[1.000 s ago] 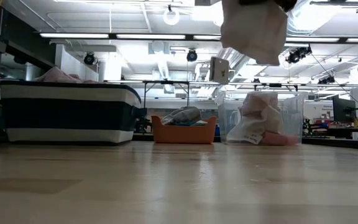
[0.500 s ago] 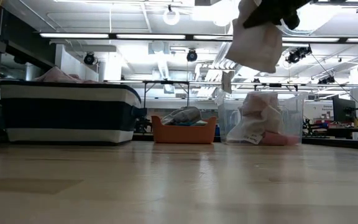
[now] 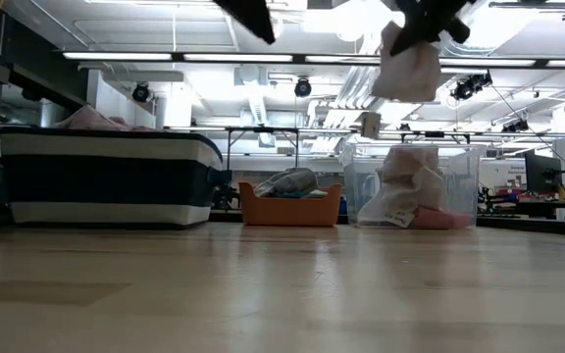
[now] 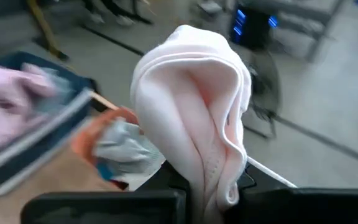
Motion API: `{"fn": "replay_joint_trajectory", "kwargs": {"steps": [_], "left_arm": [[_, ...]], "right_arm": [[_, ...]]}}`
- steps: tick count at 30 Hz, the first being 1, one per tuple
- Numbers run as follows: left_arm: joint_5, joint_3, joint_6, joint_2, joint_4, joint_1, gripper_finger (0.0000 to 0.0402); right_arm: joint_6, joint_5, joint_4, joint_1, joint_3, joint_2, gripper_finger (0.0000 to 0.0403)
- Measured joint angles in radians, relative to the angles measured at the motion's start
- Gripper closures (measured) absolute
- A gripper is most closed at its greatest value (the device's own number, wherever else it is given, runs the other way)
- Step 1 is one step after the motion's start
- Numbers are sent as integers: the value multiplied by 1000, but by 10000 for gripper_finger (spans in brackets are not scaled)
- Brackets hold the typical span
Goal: Pick & Place Cloths
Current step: Put the light pink underwear into the transparent bin
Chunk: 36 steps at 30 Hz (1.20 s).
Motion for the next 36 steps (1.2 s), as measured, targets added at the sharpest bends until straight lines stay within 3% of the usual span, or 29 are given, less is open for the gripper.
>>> {"fn": "replay_joint_trajectory", "kwargs": {"steps": [4,11,17,26,36], "left_arm": [[31,-145,3,-84,151,-1,204],[92,-405,-31,-238,381,-3,211],[124,-580,-59,-317,521,-16,211],[177,-627,-57,-347,594,-68,211],[86,-626,-47,-354,601,-174,211]], "right_arm": [[16,-40,-71,-129,66,83,375],[3,-15,-88,-299,89,183,375],[60,-82,-163,-312,84,249,375],[183,-224,-214,-320,77,427,375],[231,-333,-180,-381,77,534,374]]}}
